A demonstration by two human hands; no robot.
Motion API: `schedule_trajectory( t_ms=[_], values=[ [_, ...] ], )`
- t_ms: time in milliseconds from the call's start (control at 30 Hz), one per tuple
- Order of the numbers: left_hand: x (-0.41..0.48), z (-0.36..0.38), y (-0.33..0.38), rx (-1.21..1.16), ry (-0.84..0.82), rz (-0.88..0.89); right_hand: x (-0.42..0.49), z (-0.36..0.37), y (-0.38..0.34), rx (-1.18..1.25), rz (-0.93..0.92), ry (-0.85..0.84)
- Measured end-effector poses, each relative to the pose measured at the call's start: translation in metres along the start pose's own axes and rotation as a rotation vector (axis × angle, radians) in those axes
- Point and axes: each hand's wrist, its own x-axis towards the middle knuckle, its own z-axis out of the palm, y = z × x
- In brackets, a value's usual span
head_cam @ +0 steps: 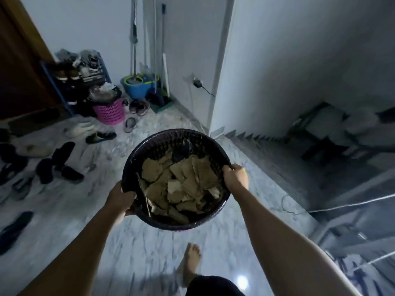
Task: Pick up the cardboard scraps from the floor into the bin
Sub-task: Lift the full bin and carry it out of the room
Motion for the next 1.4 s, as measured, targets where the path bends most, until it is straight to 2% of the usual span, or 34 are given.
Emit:
schedule_trajectory(
  t_ms=[167, 367, 533, 867, 1033, 1233, 1400],
  values=[
    [0.107, 0.067, 0.080, 0.033, -0.030, -0.015, 0.116, 0.004, -0.047, 0.003, 0.114, 0.005],
    [0.209, 0.114, 0.149, 0.095, -0.006, 0.002, 0.212, 0.027, -0.094, 0.032, 0.186, 0.017],
    [0.313, 0.145, 0.201, 0.109, -0.028, 0.023, 0.316, 0.080, -0.135, 0.002, 0.185, 0.069],
    [0.546, 0.195, 0.294, 0.199, -0.078, -0.080, 0.512, 0.189, -0.200, -0.120, 0.310, -0.023],
    [0.670, 0.253, 0.297, 0.164, -0.109, -0.206, 0.627, 0.249, -0.185, -0.103, 0.349, -0.065],
    [0.817, 0.326, 0.253, 0.191, 0.049, -0.268, 0.786, 0.340, -0.134, -0.080, 0.353, -0.122],
    [0.911, 0.360, 0.210, 0.128, 0.102, -0.354, 0.869, 0.403, -0.096, -0.044, 0.287, -0.118]
  ],
)
